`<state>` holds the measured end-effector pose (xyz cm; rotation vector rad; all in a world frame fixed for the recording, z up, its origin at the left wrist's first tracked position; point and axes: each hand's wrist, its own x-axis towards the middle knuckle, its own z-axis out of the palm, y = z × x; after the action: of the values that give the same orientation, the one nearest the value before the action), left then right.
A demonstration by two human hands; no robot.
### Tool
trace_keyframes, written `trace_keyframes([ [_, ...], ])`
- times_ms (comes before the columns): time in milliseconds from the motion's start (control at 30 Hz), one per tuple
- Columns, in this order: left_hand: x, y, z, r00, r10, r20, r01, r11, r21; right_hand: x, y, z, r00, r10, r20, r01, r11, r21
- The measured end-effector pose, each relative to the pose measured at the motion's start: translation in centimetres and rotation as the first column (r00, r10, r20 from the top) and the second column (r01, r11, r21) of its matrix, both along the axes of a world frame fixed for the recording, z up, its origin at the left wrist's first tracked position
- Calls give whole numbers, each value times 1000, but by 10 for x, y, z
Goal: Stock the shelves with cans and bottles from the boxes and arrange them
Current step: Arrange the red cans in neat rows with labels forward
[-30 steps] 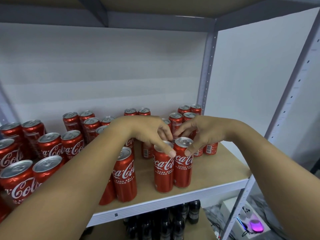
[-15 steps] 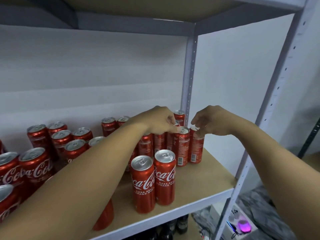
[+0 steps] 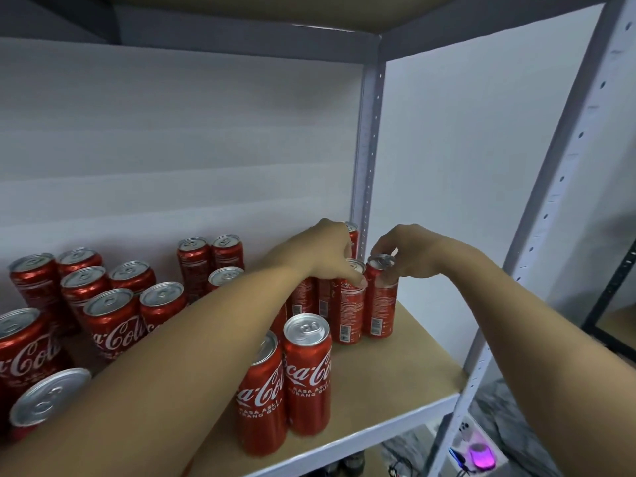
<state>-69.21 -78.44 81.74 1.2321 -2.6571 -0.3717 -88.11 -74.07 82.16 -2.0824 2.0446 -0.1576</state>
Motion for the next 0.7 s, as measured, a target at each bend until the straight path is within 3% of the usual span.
trace_keyframes([
  [233,8,-5,10,983,-181,26,175,974,145,-10,1,15,986,80,146,-105,980,172],
  [333,6,-1,6,993,-119,-12,120,986,113,-6,4,15,976,29,217,-70,981,182],
  [467,1,3,2,999,-29,-41,33,995,98,-1,6,11,984,-46,171,21,989,147],
  [700,10,5,6,989,-146,-2,144,978,149,-3,14,14,967,0,257,-46,984,172],
])
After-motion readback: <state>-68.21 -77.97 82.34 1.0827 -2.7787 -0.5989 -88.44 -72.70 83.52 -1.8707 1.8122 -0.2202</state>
